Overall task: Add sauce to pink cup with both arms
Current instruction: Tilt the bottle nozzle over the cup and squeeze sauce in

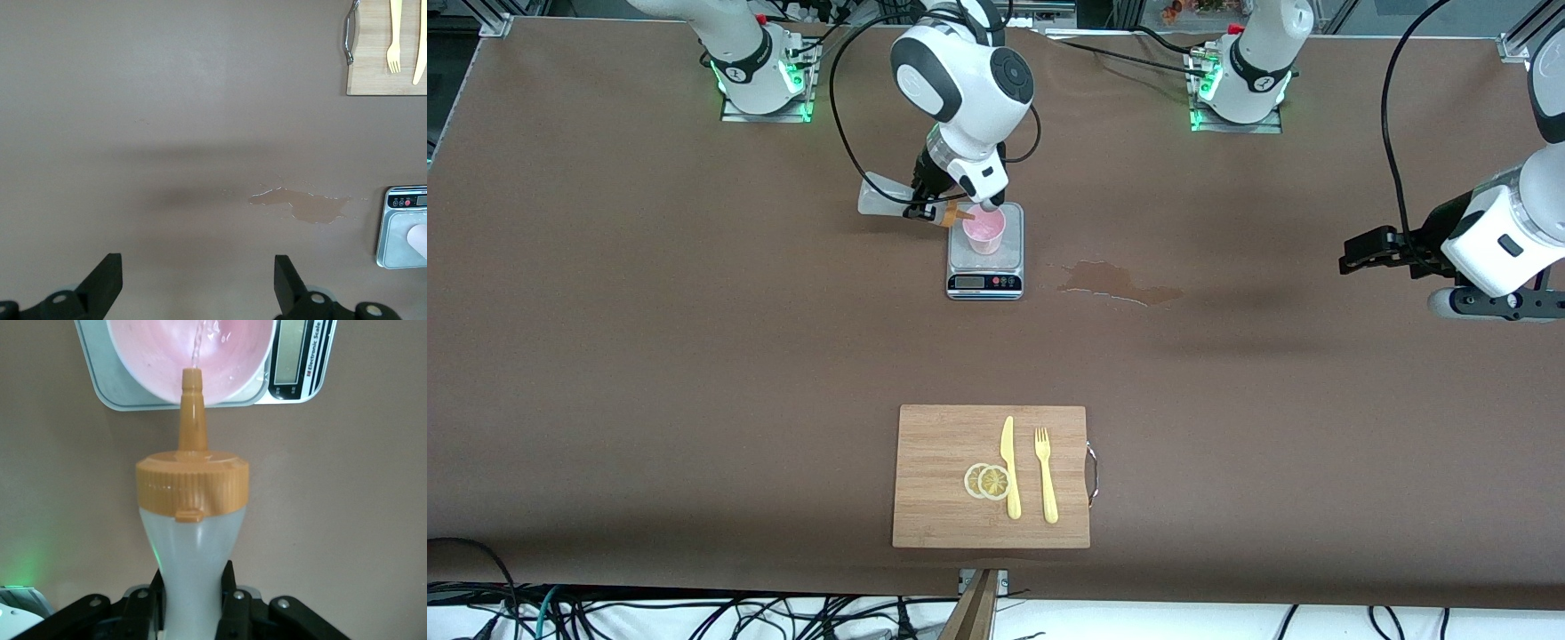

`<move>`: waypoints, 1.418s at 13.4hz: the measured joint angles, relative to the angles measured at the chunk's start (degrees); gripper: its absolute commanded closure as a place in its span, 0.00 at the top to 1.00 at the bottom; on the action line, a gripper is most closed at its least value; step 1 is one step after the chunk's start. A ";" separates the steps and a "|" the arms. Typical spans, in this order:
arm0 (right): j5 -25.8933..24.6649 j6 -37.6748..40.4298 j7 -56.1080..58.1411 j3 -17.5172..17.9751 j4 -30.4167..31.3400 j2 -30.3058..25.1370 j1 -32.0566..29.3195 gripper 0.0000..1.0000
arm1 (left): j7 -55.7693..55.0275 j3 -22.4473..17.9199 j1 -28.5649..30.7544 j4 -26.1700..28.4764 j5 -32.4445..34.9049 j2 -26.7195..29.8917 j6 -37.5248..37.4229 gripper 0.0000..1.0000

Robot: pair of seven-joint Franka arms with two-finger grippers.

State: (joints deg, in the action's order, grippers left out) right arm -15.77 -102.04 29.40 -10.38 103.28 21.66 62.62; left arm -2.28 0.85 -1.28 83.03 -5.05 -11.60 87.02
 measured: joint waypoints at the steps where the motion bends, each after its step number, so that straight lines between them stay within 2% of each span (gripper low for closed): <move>1: -0.03 0.09 0.00 -0.12 0.00 -0.10 0.00 0.14 | 0.00 0.00 0.00 0.00 0.00 0.00 0.00 1.00; 8: 0.52 0.35 0.08 -0.51 -0.51 -1.74 -0.03 0.14 | 0.00 0.00 0.01 0.00 0.00 0.00 0.00 1.00; 12: 5.39 0.21 4.58 -1.88 -0.31 -3.96 -0.10 0.15 | 0.00 0.00 0.01 0.00 0.00 -0.01 0.00 1.00; 15: 7.94 -4.61 7.95 -3.87 4.43 -8.01 -0.26 0.15 | 0.00 0.00 0.02 -0.01 0.00 -0.01 0.00 1.00; 17: 10.57 -9.66 11.49 -6.16 9.59 -11.41 -0.28 0.15 | 0.00 0.00 0.02 -0.02 0.00 -0.02 0.00 1.00; 19: 13.99 -12.22 15.56 -8.71 12.13 -13.46 -0.34 0.15 | 0.00 0.00 0.02 -0.03 0.00 -0.02 0.00 1.00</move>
State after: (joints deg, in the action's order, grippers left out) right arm -1.78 -114.26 44.96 -19.09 115.41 8.20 62.29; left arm -2.28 0.85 -1.26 83.00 -5.05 -11.62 87.02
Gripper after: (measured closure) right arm 0.678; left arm 0.000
